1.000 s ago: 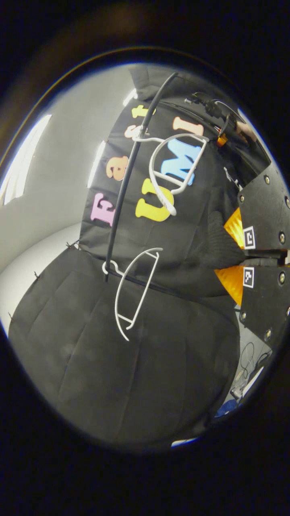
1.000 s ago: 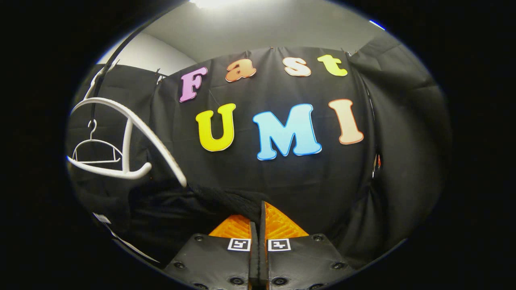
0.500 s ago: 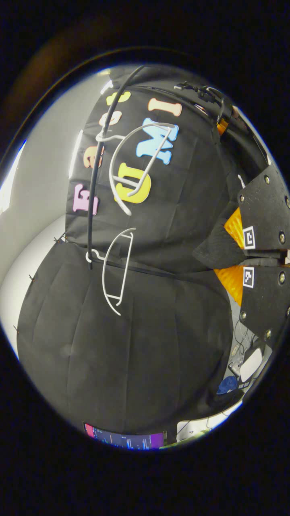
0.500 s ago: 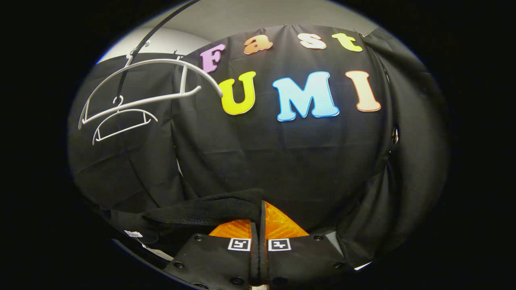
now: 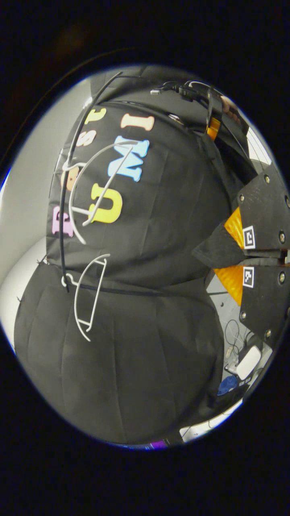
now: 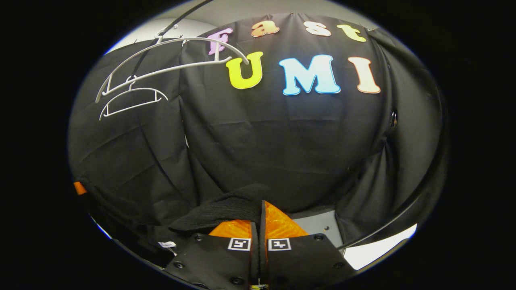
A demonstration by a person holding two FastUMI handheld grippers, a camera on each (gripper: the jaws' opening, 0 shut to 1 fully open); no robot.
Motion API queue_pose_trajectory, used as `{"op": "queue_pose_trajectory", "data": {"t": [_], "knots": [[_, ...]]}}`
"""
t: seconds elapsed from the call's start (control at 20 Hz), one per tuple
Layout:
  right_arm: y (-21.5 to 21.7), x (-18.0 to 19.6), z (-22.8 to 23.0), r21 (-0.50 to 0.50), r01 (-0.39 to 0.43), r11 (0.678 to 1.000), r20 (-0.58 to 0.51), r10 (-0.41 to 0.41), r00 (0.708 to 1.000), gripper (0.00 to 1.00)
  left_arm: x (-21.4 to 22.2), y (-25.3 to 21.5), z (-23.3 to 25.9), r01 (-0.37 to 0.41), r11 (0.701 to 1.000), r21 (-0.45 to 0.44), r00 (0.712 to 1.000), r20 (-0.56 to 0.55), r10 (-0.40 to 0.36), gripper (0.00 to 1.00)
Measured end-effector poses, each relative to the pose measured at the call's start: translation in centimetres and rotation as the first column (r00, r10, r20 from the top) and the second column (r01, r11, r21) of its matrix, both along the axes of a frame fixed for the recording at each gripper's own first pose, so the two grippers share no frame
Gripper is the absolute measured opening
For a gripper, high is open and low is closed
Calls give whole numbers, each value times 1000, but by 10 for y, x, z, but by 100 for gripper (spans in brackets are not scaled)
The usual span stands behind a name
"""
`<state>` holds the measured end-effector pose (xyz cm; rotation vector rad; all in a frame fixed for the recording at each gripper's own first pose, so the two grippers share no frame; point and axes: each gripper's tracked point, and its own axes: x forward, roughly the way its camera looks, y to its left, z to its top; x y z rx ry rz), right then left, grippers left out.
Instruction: Grasp the clothes on the hanger with both hands and then place them into the laundry hamper below.
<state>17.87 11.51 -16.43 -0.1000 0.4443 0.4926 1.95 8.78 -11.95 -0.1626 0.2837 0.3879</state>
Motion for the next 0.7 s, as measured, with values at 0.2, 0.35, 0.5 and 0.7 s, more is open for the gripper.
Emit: {"op": "queue_pose_trajectory", "data": {"t": [0.2, 0.35, 0.5, 0.7], "knots": [[5, -29, 3, -10, 12, 1000, 11, -12, 1000, 2, 16, -11, -20, 130, 992, -2, 991, -19, -130, 1], [1, -44, -2, -9, 49, 999, -7, -49, 999, 2, 22, -15, -33, 214, 977, -24, 976, -30, -214, 1], [-4, -48, -10, -14, 114, 993, -25, -114, 993, 2, 22, -20, -36, 292, 956, -24, 955, -43, -293, 1], [-13, -59, -33, -14, 205, 979, -77, -206, 976, 2, 20, -28, -55, 395, 919, -14, 913, -107, -394, 1]]}}
